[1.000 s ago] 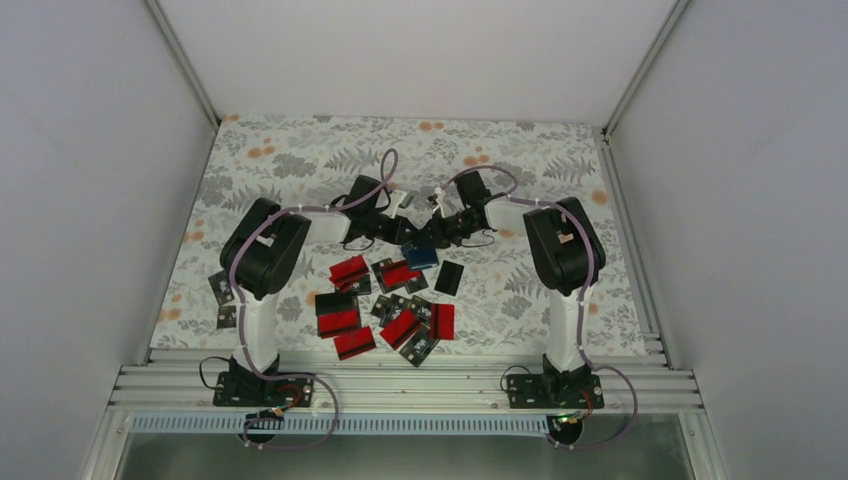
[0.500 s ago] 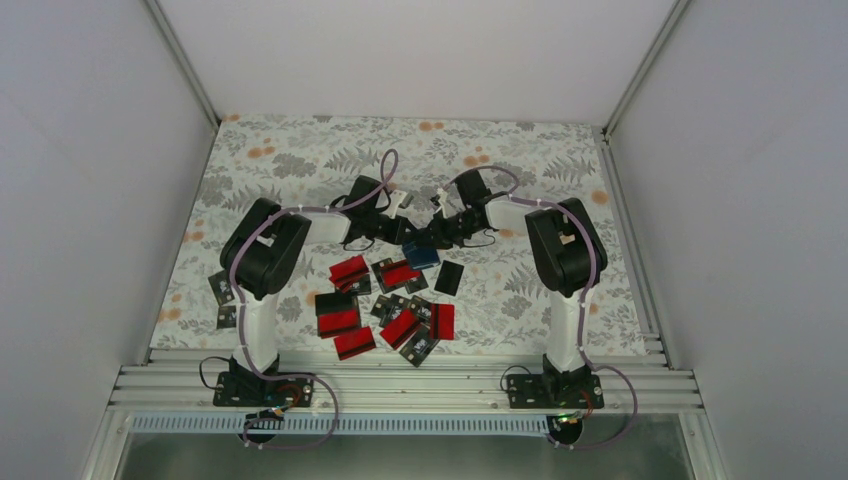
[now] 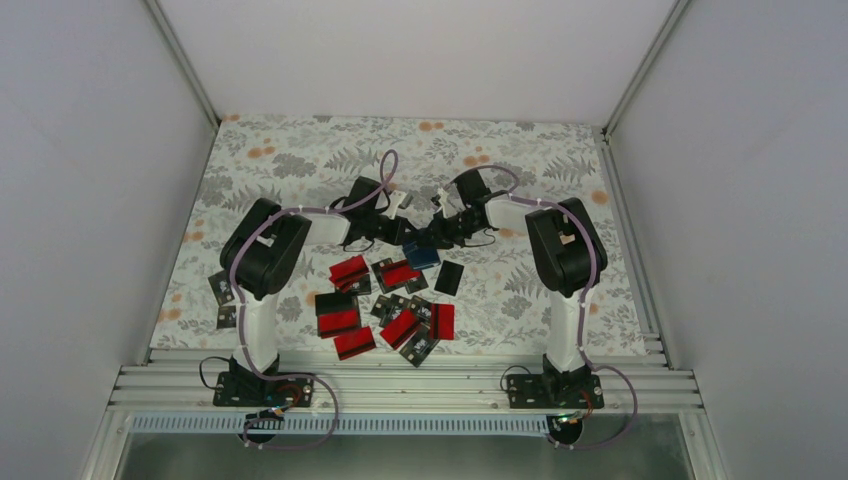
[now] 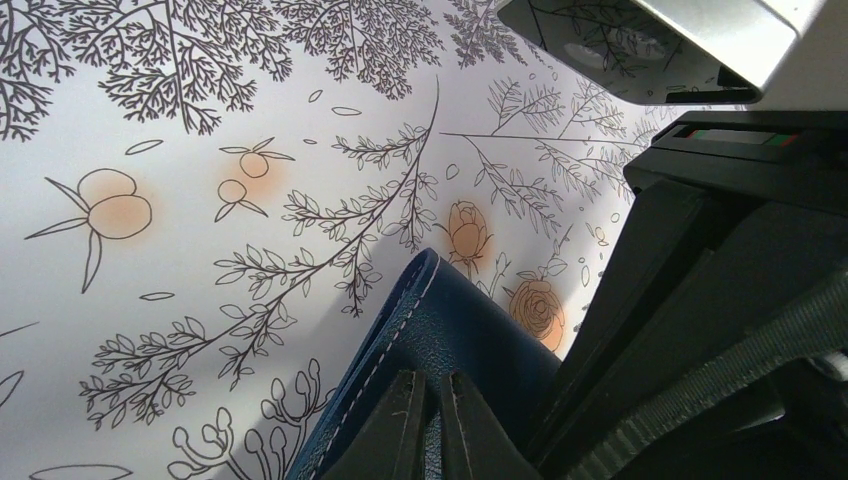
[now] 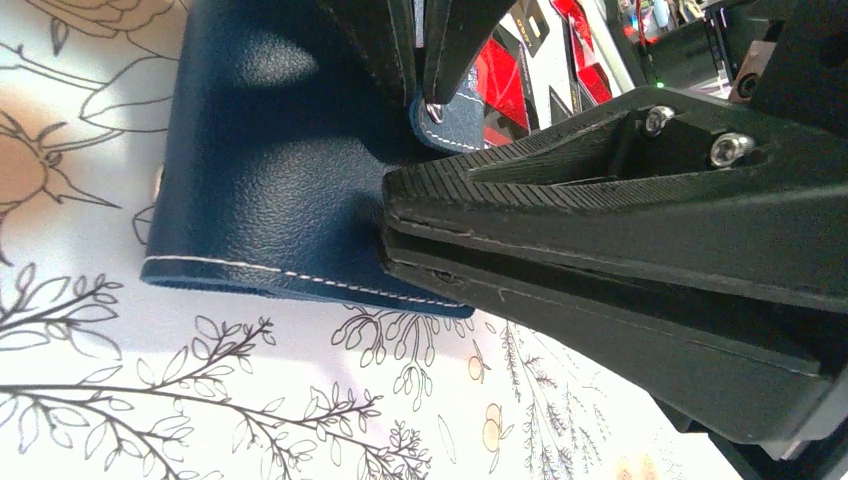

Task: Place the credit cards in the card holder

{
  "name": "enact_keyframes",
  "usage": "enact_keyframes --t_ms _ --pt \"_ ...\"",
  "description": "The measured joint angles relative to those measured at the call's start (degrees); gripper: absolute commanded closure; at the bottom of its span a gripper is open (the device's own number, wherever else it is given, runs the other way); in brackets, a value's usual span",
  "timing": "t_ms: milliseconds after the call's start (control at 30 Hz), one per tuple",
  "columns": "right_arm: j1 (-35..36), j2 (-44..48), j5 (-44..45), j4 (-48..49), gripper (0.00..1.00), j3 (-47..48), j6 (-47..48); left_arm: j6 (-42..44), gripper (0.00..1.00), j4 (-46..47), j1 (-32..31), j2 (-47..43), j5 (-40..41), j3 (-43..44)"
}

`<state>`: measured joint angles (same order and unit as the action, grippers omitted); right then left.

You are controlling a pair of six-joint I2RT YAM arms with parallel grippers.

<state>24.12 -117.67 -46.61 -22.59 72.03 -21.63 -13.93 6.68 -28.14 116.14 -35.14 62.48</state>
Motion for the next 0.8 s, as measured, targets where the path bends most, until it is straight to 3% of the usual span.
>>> enact_keyframes --t_ms 800 --pt "1.68 -0.85 5.01 -4.07 0.96 2.60 0.04 -0.28 0.94 3.54 0.00 -0.28 0.37 -2.08"
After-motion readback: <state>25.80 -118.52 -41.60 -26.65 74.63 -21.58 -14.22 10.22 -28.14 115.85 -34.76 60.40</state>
